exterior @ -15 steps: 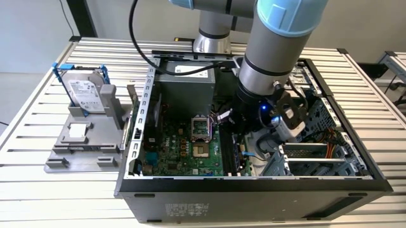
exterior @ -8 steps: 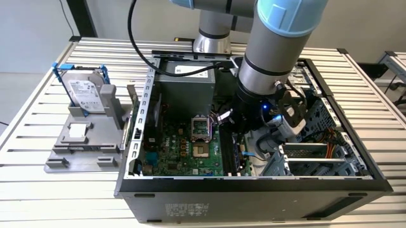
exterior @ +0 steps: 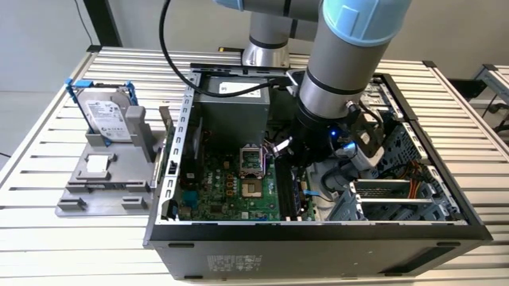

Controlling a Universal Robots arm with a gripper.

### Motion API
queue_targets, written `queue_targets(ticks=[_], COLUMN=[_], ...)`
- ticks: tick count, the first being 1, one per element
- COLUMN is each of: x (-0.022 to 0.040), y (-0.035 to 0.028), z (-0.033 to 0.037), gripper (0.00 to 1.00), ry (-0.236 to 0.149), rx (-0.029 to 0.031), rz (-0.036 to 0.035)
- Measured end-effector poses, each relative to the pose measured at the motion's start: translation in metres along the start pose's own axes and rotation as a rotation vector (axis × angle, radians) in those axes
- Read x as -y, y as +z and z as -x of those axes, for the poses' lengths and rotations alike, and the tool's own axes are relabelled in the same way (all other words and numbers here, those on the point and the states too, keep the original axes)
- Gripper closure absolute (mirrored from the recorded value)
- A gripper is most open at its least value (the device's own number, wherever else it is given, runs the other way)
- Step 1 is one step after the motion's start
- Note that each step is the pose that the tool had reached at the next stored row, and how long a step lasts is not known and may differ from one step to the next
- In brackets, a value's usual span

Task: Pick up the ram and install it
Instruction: 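Press down the ram until it locks into place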

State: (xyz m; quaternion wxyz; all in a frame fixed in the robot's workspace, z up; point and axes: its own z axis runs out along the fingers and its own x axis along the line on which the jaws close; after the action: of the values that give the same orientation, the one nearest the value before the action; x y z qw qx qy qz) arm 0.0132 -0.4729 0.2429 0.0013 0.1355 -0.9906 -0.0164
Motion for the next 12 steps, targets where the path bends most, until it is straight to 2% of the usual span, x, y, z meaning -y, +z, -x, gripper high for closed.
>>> queue_targets(ticks=[6, 12], x=[0.0, 0.0001], y=[0.0, 0.0], z=[0.0014, 0.0021], gripper=[1.0, 1.0], ry=[-0.033, -0.076], rx=[-0.0001, 0.0006], rz=[0.0034, 0.011])
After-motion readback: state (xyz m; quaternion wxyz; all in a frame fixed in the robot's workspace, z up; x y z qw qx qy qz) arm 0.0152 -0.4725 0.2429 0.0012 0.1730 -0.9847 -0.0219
